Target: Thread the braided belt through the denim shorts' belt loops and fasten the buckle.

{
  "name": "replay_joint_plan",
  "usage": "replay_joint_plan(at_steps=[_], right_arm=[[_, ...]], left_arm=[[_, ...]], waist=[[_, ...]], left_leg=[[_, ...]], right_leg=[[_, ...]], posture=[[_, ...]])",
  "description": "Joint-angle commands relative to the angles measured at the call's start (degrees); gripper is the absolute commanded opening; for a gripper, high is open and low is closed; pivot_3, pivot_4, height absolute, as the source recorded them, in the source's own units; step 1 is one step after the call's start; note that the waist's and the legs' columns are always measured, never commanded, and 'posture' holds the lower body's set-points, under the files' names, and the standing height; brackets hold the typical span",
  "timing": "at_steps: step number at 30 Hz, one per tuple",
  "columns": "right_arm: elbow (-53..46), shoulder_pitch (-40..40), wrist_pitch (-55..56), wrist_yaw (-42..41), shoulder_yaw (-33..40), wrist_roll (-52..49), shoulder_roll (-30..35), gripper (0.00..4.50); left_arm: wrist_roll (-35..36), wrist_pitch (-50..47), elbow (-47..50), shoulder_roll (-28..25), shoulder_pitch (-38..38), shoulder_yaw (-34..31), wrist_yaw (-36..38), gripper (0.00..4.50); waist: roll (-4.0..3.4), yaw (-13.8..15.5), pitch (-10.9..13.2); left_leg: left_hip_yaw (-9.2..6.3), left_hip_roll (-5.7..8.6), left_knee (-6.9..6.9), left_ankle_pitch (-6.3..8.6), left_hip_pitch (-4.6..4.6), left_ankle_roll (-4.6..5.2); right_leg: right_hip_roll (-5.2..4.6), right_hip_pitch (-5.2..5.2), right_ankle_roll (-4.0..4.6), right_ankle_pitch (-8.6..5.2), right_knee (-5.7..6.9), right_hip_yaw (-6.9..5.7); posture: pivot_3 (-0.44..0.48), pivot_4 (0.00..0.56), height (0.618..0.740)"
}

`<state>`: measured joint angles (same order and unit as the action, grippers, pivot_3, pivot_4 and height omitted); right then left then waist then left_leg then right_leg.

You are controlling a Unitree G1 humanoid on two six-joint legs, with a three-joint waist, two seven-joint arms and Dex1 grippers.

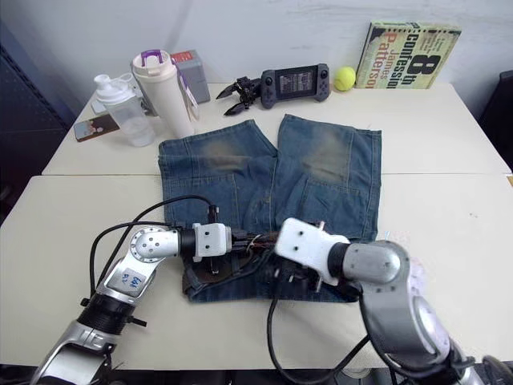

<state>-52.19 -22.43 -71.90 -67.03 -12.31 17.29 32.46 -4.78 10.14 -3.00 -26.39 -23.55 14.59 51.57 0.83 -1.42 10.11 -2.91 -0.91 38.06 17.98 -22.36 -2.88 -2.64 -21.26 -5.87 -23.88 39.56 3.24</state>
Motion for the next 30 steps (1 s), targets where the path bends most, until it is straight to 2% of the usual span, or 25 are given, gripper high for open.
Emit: replay_joint_plan(at_steps=[1, 5, 11, 15, 28, 30], right_arm=[[-5.42, -5.79, -3.25, 1.00, 6.69, -5.81, -0.47, 4.31], [0.82, -8.15, 6.99, 8.31, 1.22, -5.39, 1.96, 4.31], [5.72, -4.99, 18.63, 12.12, -4.62, -5.53, 8.17, 4.31], [8.82, -2.58, 24.17, 15.24, -6.99, -4.44, 10.15, 4.31], [12.59, -3.44, 28.97, 17.88, -12.82, -2.51, 10.63, 4.31], [12.79, -3.33, 29.29, 17.72, -13.09, -2.25, 10.73, 3.79]], left_arm=[[-0.91, 0.35, 0.13, 0.04, 1.45, 2.50, 0.21, 0.00], [-1.06, 0.41, 0.23, 0.08, 1.48, 2.75, -0.03, 0.00], [-1.14, 0.30, 0.41, -0.06, 1.39, 3.02, -0.47, 0.00], [-1.33, 0.51, 0.56, -0.21, 1.14, 3.06, -0.84, 0.00], [-1.82, 1.19, 0.61, -0.78, 0.88, 3.49, -1.22, 0.00], [-1.93, 1.26, 0.55, -0.78, 0.81, 3.53, -1.28, 0.00]], waist=[[-0.01, 0.00, -0.01], [0.00, 0.02, -0.02], [0.00, 0.00, -0.02], [0.00, -0.03, -0.02], [0.00, -0.07, -0.02], [0.00, -0.05, -0.02]], left_leg=[[0.00, 0.01, 0.00, 0.00, 0.00, 0.00], [-0.03, 0.01, -0.01, 0.02, 0.00, 0.03], [0.04, 0.04, 0.08, 0.13, 0.00, 0.25], [0.02, 0.02, 0.10, 0.15, 0.00, 0.28], [0.02, -0.01, 0.10, 0.16, 0.11, 0.30], [0.02, -0.01, 0.10, 0.16, 0.11, 0.30]], right_leg=[[0.00, 0.00, 0.00, 0.00, 0.00, 0.00], [-0.02, 0.00, 0.00, 0.00, -0.01, -0.02], [-0.15, 0.05, -0.01, 0.00, -0.04, 0.02], [-0.14, 0.11, -0.01, 0.00, -0.08, 0.01], [-0.12, 0.24, -0.02, 0.00, -0.15, 0.02], [-0.12, 0.25, -0.02, 0.00, -0.16, 0.02]], posture=[[0.000, 0.150, 0.739], [0.000, 0.150, 0.739], [0.000, 0.150, 0.739], [0.000, 0.150, 0.739], [0.000, 0.150, 0.739], [0.000, 0.150, 0.739]])
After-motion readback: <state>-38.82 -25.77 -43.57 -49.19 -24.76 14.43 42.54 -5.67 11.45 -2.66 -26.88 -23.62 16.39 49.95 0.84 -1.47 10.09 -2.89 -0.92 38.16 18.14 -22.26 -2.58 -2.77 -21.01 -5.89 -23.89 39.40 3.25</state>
